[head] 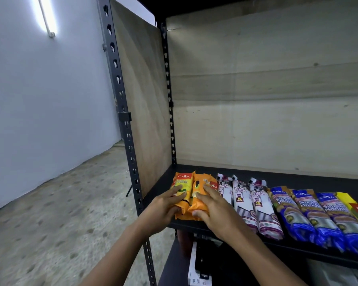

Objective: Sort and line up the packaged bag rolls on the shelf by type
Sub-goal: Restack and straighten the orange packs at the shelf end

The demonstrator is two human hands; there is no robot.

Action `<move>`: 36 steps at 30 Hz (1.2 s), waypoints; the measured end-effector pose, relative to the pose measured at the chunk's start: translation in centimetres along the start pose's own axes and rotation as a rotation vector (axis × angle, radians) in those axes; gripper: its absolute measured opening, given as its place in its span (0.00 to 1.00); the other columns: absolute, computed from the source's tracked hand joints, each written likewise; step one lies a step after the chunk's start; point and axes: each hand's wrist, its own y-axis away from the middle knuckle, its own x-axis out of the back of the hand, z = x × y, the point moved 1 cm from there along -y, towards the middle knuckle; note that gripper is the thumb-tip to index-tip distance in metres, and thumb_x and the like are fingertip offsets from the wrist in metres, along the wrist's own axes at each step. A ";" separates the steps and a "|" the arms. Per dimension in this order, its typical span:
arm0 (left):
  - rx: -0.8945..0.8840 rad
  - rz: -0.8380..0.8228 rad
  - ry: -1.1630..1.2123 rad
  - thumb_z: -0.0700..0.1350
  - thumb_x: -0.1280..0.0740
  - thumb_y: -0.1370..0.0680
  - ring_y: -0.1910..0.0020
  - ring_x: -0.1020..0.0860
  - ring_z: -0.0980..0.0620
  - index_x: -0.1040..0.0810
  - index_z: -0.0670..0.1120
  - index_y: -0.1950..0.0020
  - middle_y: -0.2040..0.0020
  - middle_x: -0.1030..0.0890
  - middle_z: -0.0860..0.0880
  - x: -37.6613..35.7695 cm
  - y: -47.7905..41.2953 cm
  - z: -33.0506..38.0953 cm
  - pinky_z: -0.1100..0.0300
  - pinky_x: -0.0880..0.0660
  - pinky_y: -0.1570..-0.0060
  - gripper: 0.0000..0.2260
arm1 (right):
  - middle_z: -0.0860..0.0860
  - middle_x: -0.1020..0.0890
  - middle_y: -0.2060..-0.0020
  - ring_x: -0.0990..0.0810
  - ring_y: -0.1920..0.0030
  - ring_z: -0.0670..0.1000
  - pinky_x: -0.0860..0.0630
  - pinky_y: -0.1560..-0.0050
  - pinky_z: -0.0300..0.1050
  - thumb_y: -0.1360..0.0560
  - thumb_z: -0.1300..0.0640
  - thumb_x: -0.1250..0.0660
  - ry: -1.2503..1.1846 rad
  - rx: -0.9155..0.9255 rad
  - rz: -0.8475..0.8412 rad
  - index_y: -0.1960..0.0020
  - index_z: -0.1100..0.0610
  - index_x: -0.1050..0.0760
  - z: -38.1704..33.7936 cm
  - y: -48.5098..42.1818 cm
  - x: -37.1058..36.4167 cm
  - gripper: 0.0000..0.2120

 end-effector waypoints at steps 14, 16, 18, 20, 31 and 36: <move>0.086 -0.009 0.114 0.56 0.34 0.25 0.23 0.44 0.57 0.46 0.60 0.21 0.21 0.48 0.60 -0.5 0.3 -1.0 0.56 0.39 0.27 0.34 | 0.45 0.50 0.22 0.42 0.24 0.51 0.33 0.32 0.49 0.27 0.35 0.34 0.254 0.223 0.054 0.21 0.40 0.54 2.2 0.9 0.0 0.42; 0.096 -0.006 0.115 0.56 0.35 0.24 0.24 0.43 0.57 0.40 0.57 0.22 0.22 0.45 0.59 -0.7 0.4 -1.2 0.57 0.40 0.26 0.31 | 0.45 0.42 0.24 0.36 0.27 0.49 0.30 0.36 0.45 0.26 0.37 0.34 0.258 0.270 0.078 0.22 0.43 0.46 2.9 1.0 -0.4 0.38; 0.090 0.001 0.127 0.55 0.35 0.24 0.24 0.42 0.57 0.37 0.57 0.23 0.22 0.43 0.60 -0.8 0.4 -1.3 0.57 0.40 0.26 0.29 | 0.45 0.36 0.26 0.32 0.29 0.49 0.26 0.40 0.44 0.26 0.40 0.33 0.269 0.303 0.101 0.24 0.44 0.39 3.4 1.0 -0.8 0.34; 0.081 -0.002 0.131 0.54 0.35 0.24 0.24 0.42 0.58 0.37 0.59 0.24 0.23 0.43 0.61 -0.9 0.4 -1.4 0.57 0.39 0.26 0.29 | 0.46 0.33 0.28 0.29 0.31 0.49 0.23 0.44 0.44 0.26 0.43 0.32 0.273 0.325 0.133 0.25 0.45 0.36 3.7 0.9 -1.0 0.32; 0.088 -0.010 0.130 0.55 0.37 0.24 0.25 0.40 0.57 0.39 0.62 0.25 0.24 0.46 0.65 -1.0 0.8 -1.0 0.59 0.35 0.30 0.28 | 0.45 0.19 0.45 0.21 0.49 0.44 0.25 0.53 0.35 0.24 0.45 0.36 0.084 0.366 0.380 0.32 0.46 0.28 0.9 0.1 4.3 0.21; 0.087 -0.002 0.118 0.54 0.37 0.23 0.25 0.41 0.57 0.39 0.61 0.24 0.23 0.46 0.64 -1.2 0.9 -0.8 0.61 0.36 0.31 0.28 | 0.42 0.20 0.55 0.18 0.61 0.40 0.22 0.69 0.36 0.21 0.46 0.36 -0.321 0.198 0.412 0.34 0.46 0.33 -0.1 -3.6 8.7 0.17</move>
